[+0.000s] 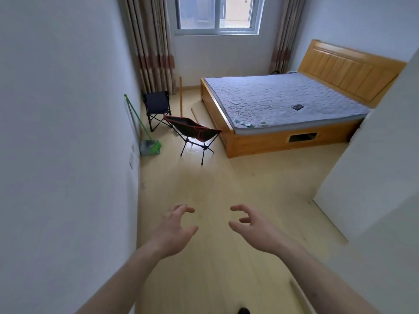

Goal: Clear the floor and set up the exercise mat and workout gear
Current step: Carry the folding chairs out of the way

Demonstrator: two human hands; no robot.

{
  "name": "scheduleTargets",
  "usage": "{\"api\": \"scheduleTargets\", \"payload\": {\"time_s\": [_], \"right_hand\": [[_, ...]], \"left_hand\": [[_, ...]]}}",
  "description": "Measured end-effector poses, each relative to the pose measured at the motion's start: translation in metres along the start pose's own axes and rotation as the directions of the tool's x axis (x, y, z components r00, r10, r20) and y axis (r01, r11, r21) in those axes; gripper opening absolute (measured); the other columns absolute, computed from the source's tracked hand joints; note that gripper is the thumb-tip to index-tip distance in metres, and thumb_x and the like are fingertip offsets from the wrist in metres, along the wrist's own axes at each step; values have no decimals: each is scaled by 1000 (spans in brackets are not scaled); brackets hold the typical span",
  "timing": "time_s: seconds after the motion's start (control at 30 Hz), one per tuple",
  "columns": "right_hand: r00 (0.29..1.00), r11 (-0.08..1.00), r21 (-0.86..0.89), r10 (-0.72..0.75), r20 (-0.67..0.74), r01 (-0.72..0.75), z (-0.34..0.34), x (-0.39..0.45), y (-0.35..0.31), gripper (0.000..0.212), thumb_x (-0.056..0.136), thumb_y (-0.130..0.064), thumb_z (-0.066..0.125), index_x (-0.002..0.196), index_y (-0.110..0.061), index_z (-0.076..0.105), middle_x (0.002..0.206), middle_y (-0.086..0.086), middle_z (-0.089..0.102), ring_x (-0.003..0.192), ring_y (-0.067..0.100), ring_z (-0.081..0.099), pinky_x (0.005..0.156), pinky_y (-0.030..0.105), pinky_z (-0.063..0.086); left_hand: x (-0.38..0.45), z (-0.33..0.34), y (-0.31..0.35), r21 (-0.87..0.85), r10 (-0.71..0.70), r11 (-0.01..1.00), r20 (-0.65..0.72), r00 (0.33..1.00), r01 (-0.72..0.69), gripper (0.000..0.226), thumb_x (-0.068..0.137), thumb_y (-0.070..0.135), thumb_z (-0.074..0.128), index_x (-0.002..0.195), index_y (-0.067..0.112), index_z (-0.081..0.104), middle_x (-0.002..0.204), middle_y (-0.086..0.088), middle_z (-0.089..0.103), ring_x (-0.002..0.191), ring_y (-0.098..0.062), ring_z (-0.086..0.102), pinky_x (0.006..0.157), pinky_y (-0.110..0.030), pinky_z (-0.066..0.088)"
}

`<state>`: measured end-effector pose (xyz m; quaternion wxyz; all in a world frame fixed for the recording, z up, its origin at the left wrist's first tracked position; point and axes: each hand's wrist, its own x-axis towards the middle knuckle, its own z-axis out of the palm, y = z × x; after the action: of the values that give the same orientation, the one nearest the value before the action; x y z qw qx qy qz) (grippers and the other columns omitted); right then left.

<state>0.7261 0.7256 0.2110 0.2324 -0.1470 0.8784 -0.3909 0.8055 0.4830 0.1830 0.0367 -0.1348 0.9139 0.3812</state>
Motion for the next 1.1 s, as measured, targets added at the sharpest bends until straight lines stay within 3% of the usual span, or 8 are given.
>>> {"api": "scheduleTargets", "payload": {"time_s": [0.2, 0.37, 0.5, 0.7, 1.03, 1.1], "right_hand": [[999, 1000, 27, -11, 44, 10, -27, 107, -5, 39, 93, -50, 65, 130, -49, 54, 131, -10, 58, 121, -1, 55, 90, 32, 56], [991, 999, -12, -32, 132, 34, -63, 208, -15, 43, 97, -44, 64, 138, -39, 53, 140, -7, 53, 122, 6, 56, 79, 22, 52], [985, 996, -42, -72, 158, 80, -82, 277, -37, 45, 96, -46, 65, 138, -38, 53, 141, -9, 51, 122, 7, 56, 92, 34, 57], [964, 989, -69, -110, 241, 130, -79, 380, -92, 44, 97, -43, 65, 139, -38, 52, 137, -7, 53, 115, 5, 55, 73, 19, 51], [969, 992, -107, -39, 244, 67, -48, 567, -155, 46, 97, -41, 65, 140, -35, 52, 141, -3, 53, 116, 9, 57, 81, 24, 54], [974, 995, -94, -15, 226, 38, -40, 604, -169, 45, 97, -41, 66, 140, -36, 52, 142, -3, 53, 115, 8, 57, 78, 22, 54]], "left_hand": [[88, -25, -13, 46, -71, 996, -37, 997, 72, 46, 91, 40, 69, 133, 35, 54, 147, 13, 43, 137, -13, 42, 116, -34, 34], [173, -57, -7, 59, -162, 984, -92, 982, 168, 47, 90, 40, 69, 135, 33, 54, 145, 13, 44, 135, -13, 46, 113, -32, 37], [217, -80, -4, 49, -188, 979, -156, 970, 197, 46, 91, 39, 70, 134, 33, 55, 144, 12, 46, 135, -14, 46, 112, -31, 38], [283, -120, -28, -2, -265, 963, -204, 942, 271, 45, 92, 39, 70, 133, 33, 54, 147, 11, 46, 138, -11, 43, 117, -34, 35], [445, -197, -111, -101, -310, 950, -188, 932, 296, 43, 93, 34, 70, 133, 31, 55, 141, 11, 48, 132, -10, 46, 110, -30, 40], [482, -218, -131, -86, -303, 952, -165, 939, 293, 43, 93, 35, 70, 133, 32, 54, 142, 11, 48, 132, -11, 46, 111, -31, 40]]}}
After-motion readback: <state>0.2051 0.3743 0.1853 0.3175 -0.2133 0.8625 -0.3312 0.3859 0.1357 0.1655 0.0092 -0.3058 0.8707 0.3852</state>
